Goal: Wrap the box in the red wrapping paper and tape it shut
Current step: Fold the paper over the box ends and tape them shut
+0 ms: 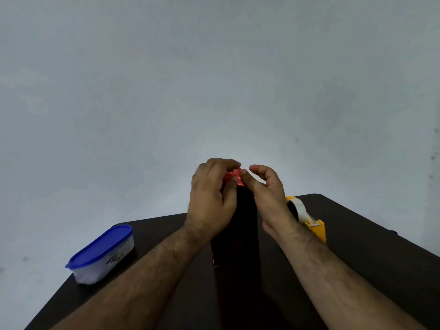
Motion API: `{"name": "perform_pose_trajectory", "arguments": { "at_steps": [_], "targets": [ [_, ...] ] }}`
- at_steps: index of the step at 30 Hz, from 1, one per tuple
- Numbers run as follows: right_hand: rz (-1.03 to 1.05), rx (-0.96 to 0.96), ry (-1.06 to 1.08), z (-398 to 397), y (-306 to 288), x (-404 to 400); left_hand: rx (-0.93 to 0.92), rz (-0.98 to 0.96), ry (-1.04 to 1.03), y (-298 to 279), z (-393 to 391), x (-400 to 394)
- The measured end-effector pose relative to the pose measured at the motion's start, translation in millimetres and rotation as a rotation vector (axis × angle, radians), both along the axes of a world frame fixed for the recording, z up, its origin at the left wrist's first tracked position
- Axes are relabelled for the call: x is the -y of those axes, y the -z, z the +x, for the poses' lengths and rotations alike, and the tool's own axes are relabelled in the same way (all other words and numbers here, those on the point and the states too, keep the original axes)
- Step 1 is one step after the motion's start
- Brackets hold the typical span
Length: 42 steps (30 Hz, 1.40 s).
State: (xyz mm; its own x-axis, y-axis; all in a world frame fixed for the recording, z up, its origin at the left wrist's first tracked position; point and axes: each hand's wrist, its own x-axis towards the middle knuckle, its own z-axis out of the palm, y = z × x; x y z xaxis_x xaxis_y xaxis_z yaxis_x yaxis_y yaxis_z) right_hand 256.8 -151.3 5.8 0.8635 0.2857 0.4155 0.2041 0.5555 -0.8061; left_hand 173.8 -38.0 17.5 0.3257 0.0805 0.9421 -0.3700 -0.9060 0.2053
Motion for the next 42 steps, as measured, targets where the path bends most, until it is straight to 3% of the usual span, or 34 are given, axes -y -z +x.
{"name": "perform_pose_trajectory", "arguments": {
  "at_steps": [2,5,9,12,14,25,32,36,42],
  "targets": [
    [-0.026,0.034,0.027,4,0,9,0.057,0.059,0.028,9,-6,17],
    [-0.192,0.093,0.264,25,3,33,0.064,0.001,0.146,29,-6,45],
    [-0.604,0.063,0.548,62,13,83,-0.121,-0.338,0.283,66,24,77],
    [-1.060,0.002,0.616,78,20,106,-0.287,-0.617,0.274,97,59,91],
    [-1.216,-0.063,0.614,81,24,116,-0.331,-0.693,0.227,114,77,100],
    [-1.429,-0.380,0.269,88,9,125,-0.578,-0.672,0.238,141,98,123],
    [-1.301,-0.546,0.189,93,14,129,-0.569,-0.597,0.200,143,102,129],
    [-1.237,-0.554,0.208,87,9,128,-0.583,-0.569,0.192,143,105,129],
    [-1.114,-0.405,0.244,65,-9,133,-0.602,-0.525,0.159,142,106,128]
  ]
}}
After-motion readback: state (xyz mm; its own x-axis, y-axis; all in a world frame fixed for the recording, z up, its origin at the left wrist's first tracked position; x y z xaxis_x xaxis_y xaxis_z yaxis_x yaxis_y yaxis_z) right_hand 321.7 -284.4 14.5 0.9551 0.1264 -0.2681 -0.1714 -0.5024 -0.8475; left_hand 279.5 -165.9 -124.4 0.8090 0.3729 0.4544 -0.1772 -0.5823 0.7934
